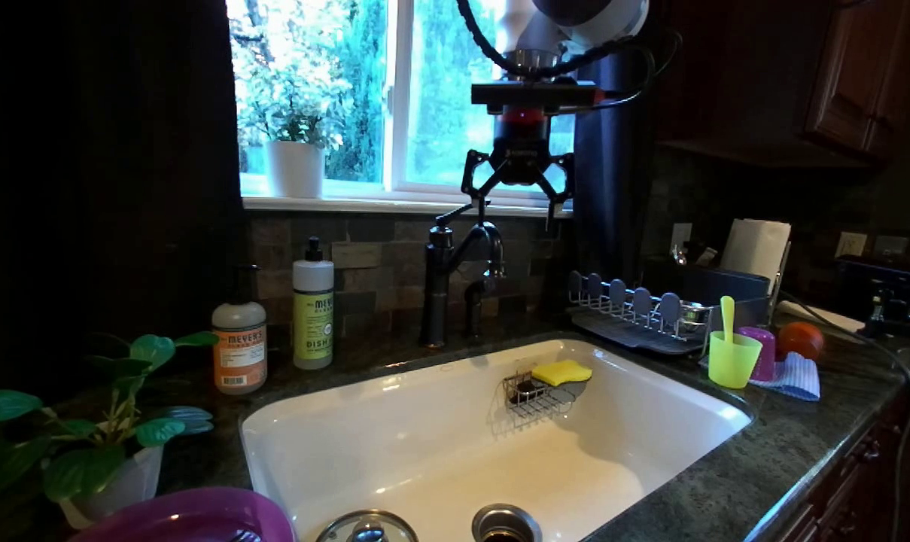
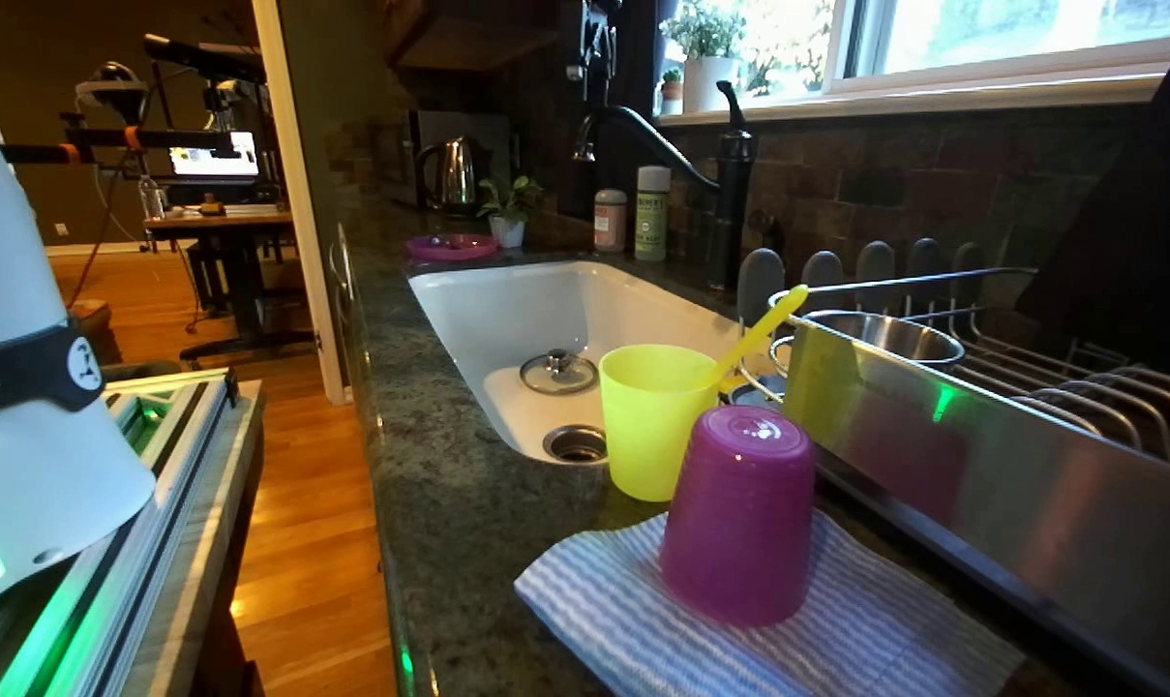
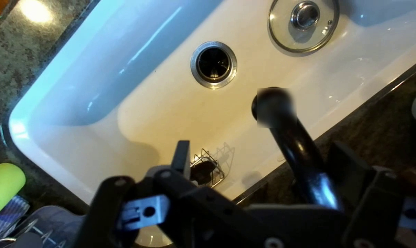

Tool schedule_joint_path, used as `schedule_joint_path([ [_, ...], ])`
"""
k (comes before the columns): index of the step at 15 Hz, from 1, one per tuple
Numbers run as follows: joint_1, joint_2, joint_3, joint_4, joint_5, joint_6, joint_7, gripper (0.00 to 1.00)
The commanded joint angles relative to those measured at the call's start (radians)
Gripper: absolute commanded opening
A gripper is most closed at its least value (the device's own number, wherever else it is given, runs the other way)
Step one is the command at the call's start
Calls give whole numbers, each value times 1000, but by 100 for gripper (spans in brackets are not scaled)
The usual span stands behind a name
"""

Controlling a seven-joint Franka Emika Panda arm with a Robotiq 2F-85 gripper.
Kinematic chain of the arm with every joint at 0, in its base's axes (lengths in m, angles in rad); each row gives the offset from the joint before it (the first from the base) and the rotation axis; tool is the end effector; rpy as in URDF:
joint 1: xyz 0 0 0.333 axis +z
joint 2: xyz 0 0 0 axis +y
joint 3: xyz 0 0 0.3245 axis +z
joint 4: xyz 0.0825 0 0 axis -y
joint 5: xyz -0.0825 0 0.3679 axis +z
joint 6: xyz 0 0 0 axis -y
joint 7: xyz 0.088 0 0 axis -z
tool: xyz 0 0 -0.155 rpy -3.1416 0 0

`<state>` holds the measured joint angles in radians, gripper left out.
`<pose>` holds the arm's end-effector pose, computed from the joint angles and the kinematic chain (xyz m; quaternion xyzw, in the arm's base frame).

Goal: Move the kitchen faucet to the right

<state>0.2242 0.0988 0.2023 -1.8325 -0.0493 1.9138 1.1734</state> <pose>0.5247 0.2292 0.4398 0.9339 -0.3573 0.0041 0.0147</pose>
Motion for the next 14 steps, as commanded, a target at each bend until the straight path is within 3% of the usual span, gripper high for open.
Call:
schedule_joint_path([
  [1,1,-4,-9,-16,24,-25,-1,100],
  [14,1,9,-10,3,27,-12,-4,100],
])
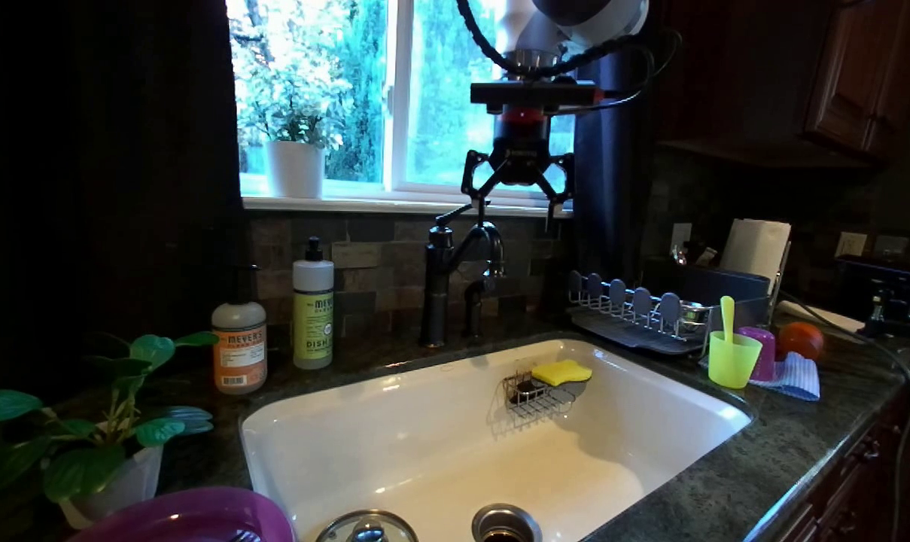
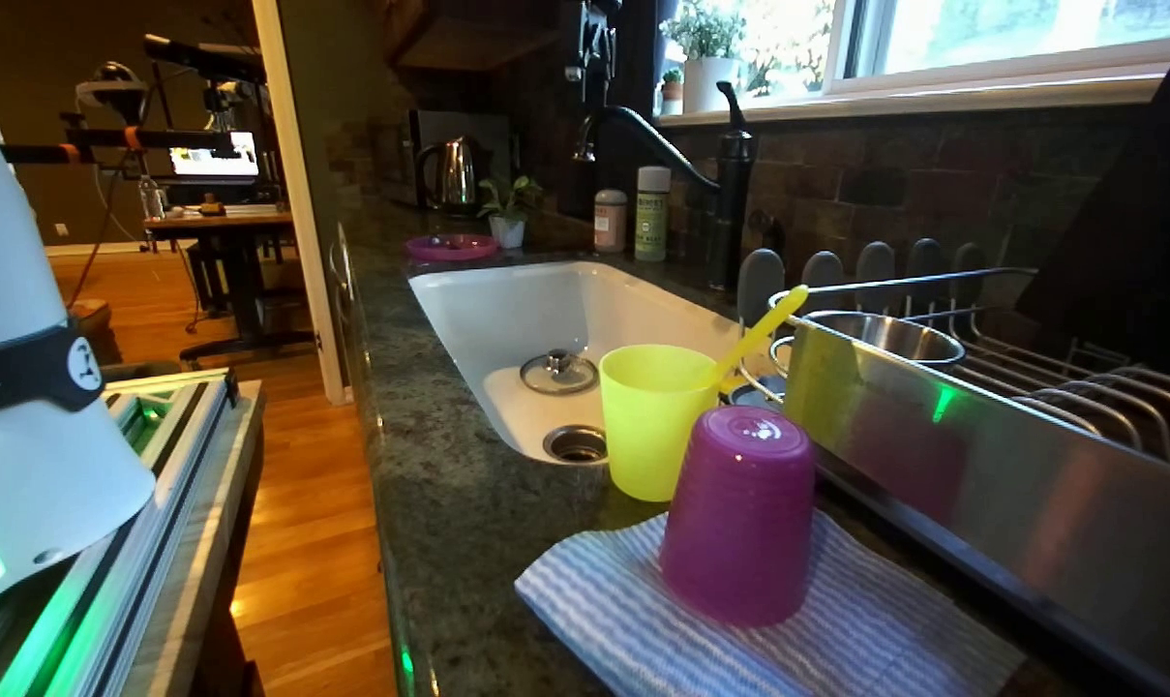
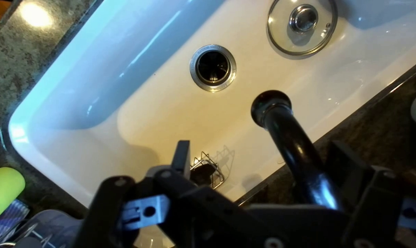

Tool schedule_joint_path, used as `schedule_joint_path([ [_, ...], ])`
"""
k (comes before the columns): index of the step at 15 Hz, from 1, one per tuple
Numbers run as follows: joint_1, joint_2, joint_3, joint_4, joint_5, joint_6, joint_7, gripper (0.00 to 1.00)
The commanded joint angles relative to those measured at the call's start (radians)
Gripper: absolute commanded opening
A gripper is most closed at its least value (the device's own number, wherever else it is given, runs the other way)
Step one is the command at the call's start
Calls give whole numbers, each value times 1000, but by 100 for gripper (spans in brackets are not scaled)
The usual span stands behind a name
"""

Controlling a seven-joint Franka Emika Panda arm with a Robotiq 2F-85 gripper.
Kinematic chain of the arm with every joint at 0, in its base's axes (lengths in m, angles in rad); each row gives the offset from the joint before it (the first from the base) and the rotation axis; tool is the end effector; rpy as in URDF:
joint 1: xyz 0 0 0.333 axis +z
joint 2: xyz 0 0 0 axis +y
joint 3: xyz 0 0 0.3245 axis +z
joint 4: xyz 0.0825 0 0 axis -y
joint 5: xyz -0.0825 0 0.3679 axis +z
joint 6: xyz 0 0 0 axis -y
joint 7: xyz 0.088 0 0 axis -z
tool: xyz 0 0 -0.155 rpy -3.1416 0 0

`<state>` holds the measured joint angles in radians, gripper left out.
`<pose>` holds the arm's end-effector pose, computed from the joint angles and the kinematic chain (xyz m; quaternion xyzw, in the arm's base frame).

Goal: Move the kitchen faucet to the right

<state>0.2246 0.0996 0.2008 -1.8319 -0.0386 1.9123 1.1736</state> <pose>0.5245 0.2297 0.4395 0.9330 -0.3596 -0.0001 0.0118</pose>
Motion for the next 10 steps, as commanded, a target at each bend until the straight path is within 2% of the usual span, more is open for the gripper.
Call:
schedule_joint_path([
  [1,0,7,-9,-2,19,-11,0,100],
  [6,-7,-7,-22,-29,37,-20,36,100],
  [10,-10,-9,-31,-43,18,-58,127,100],
])
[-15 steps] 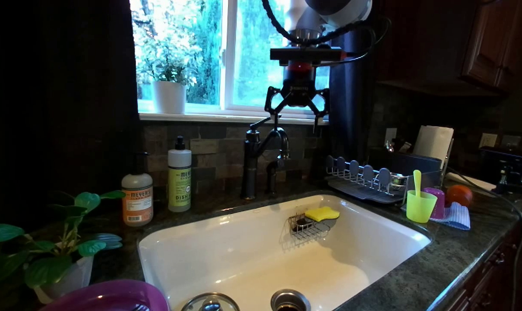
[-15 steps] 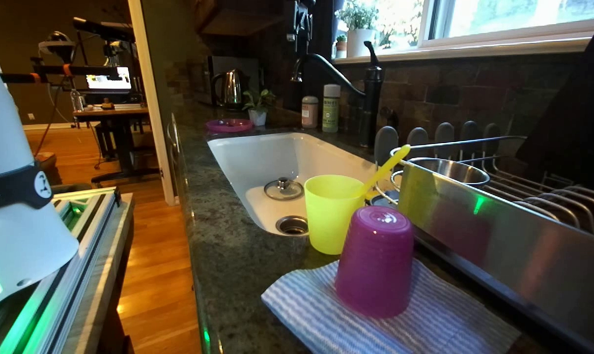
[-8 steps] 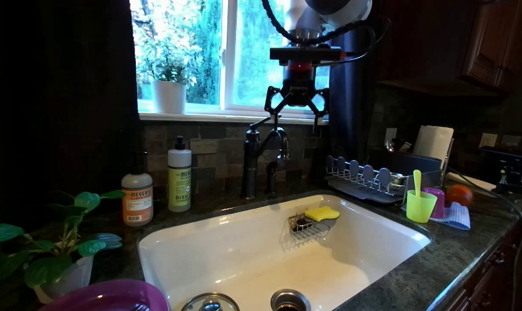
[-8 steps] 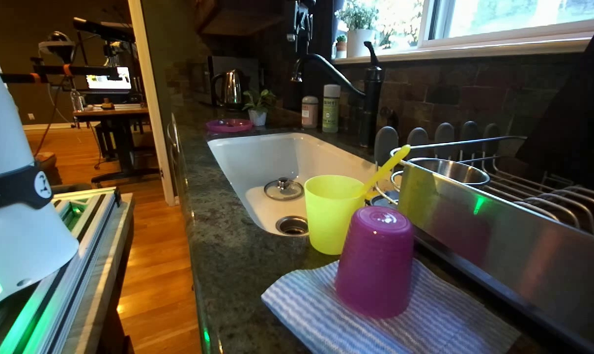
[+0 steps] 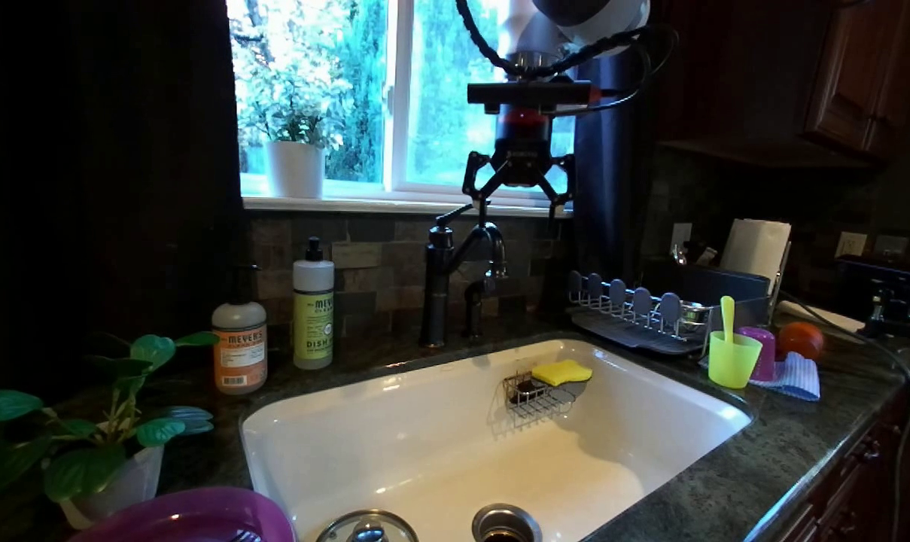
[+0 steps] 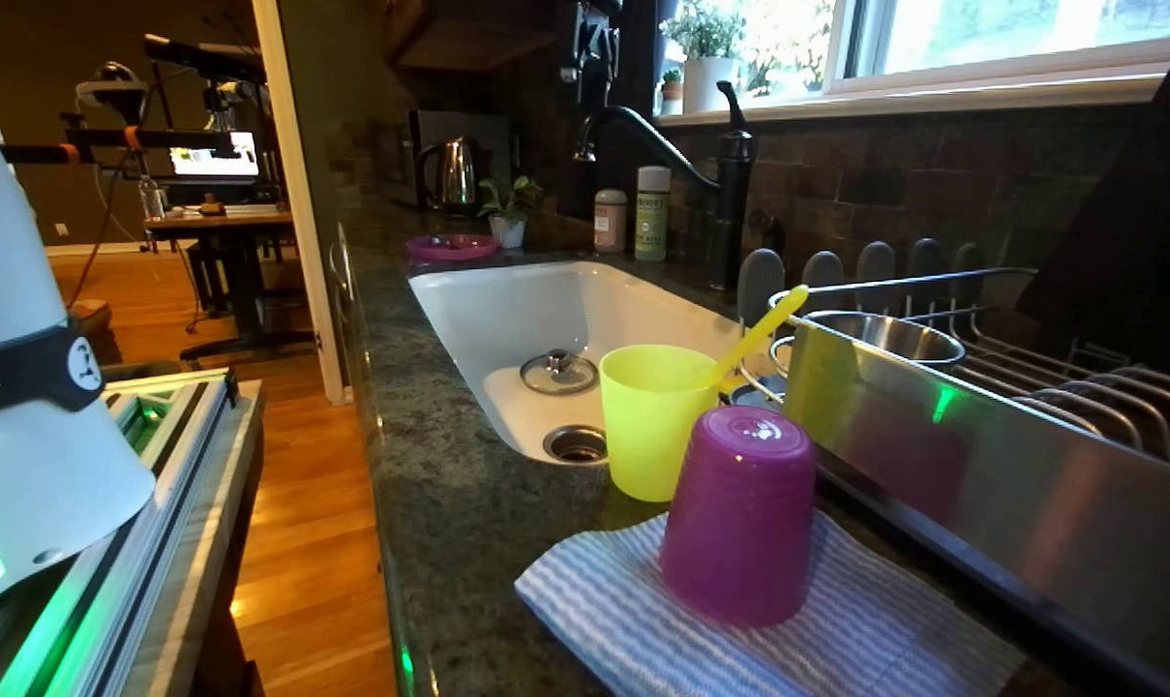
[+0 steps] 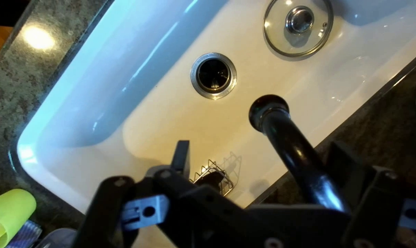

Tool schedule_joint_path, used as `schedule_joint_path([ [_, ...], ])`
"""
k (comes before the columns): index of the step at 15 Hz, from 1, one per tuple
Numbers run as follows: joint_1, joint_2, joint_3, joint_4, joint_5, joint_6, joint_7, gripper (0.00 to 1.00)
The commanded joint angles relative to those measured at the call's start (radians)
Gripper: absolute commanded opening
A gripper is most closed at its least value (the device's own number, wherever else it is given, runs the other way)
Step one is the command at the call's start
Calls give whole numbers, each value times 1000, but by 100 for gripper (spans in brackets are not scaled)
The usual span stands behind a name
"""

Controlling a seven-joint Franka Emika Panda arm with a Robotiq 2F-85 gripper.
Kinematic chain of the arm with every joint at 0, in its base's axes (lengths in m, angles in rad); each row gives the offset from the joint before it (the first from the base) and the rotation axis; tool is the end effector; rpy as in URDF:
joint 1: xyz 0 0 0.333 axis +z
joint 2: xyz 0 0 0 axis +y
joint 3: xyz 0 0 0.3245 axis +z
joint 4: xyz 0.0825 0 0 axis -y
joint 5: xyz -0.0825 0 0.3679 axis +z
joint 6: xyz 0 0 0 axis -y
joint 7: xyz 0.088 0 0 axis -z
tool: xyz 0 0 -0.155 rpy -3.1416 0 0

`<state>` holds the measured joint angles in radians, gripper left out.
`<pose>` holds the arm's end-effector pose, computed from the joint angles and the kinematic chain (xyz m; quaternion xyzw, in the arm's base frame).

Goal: Move the kitchen faucet to the right

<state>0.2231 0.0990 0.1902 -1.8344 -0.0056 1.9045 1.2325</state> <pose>0.5239 0.2263 0.4379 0.9174 -0.3976 -0.0141 0.0054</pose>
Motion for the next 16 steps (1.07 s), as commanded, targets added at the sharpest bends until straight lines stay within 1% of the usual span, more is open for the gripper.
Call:
schedule_joint_path([
  [1,-10,-9,-26,-45,-23,-68,99,100],
  [8,-41,-31,-82,-124,-155,-147,280,100],
  [12,-76,-47,-119,-132,-238,-185,361,100],
  [13,-85,-48,-126,-135,-252,-211,382,100],
  [15,-89,-30,-126,-100,-274,-290,432,100],
  [16,-88,-27,-120,-87,-269,-303,425,100],
])
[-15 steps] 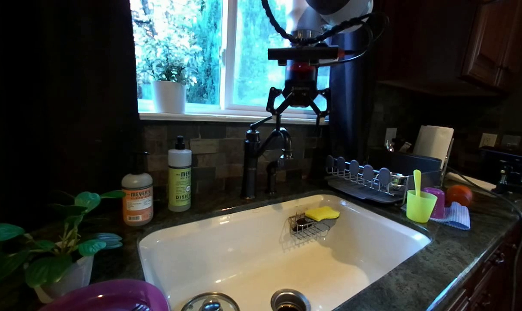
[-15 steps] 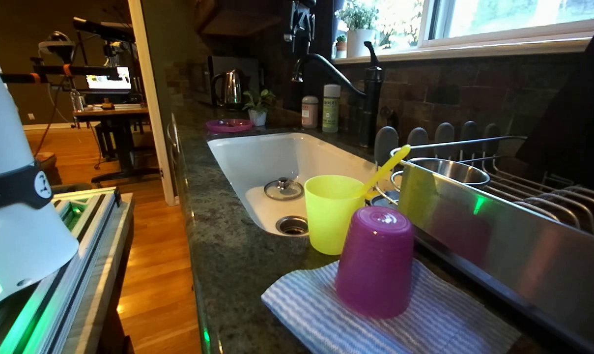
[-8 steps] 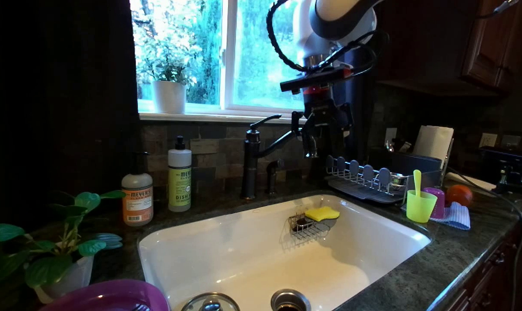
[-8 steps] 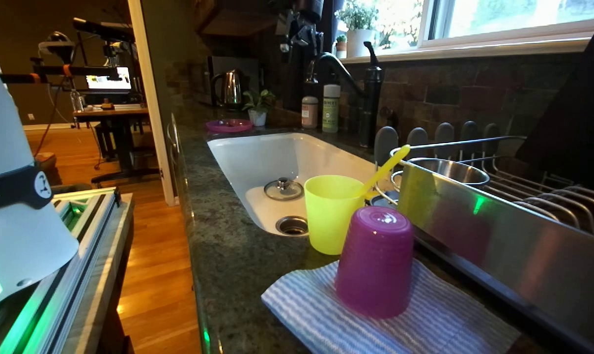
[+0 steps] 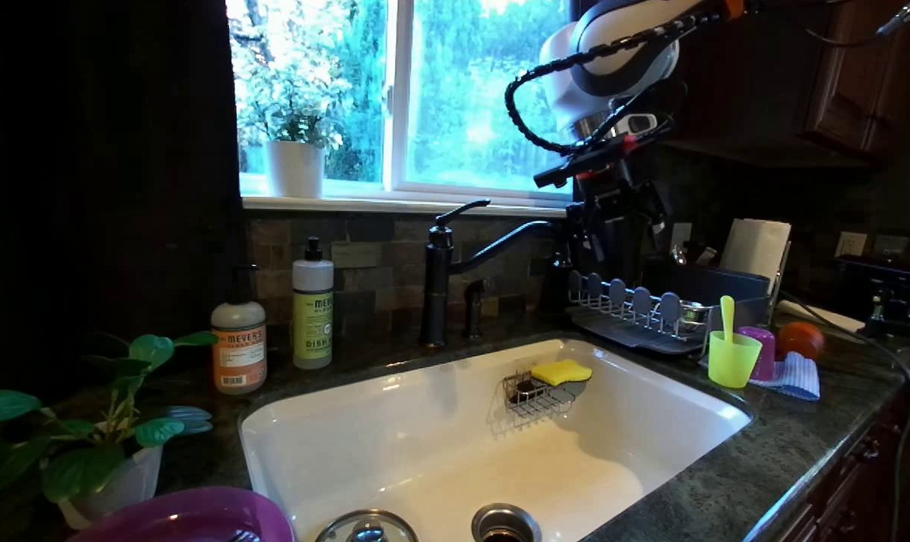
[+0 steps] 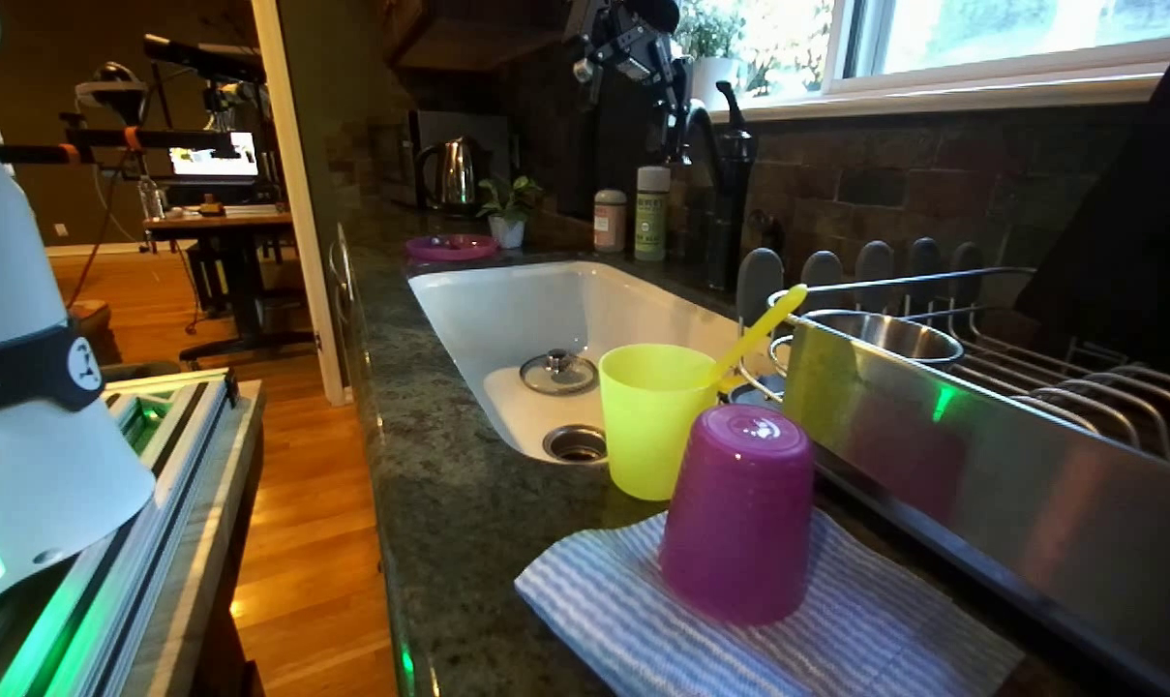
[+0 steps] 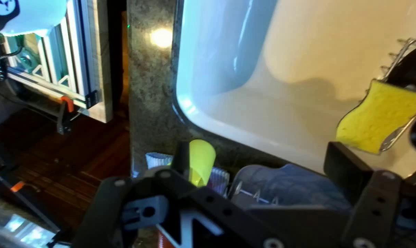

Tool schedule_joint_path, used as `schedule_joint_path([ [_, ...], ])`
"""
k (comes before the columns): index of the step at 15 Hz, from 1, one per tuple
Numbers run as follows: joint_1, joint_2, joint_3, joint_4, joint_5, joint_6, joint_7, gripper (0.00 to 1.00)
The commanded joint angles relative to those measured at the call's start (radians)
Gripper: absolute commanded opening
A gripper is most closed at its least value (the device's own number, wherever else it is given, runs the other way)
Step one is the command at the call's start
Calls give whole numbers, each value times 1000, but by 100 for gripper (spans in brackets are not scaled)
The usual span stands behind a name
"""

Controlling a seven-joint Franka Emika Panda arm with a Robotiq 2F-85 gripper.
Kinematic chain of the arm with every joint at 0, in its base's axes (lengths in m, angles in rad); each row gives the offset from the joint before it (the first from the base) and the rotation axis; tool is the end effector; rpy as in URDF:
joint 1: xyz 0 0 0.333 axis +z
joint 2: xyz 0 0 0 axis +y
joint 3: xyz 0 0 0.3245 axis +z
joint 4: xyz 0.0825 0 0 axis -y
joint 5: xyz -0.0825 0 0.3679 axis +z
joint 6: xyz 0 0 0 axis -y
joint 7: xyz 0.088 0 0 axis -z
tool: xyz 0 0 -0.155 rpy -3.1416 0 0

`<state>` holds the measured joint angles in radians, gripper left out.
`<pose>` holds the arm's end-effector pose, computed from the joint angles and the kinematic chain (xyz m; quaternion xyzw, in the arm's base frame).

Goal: Move the kitchen faucet to the right

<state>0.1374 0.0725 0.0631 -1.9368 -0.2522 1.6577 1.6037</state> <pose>0.5024 0.0643 0.3974 0.7676 -0.6055 -0.0140 0.2099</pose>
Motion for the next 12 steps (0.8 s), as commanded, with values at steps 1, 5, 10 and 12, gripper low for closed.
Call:
schedule_joint_path([
  [1,5,-1,20,33,0,-63,26,100],
  [5,58,-38,92,93,65,-136,-27,100],
  [10,129,-27,182,182,38,-96,-170,100],
  [12,142,-14,197,195,22,-56,-250,100],
])
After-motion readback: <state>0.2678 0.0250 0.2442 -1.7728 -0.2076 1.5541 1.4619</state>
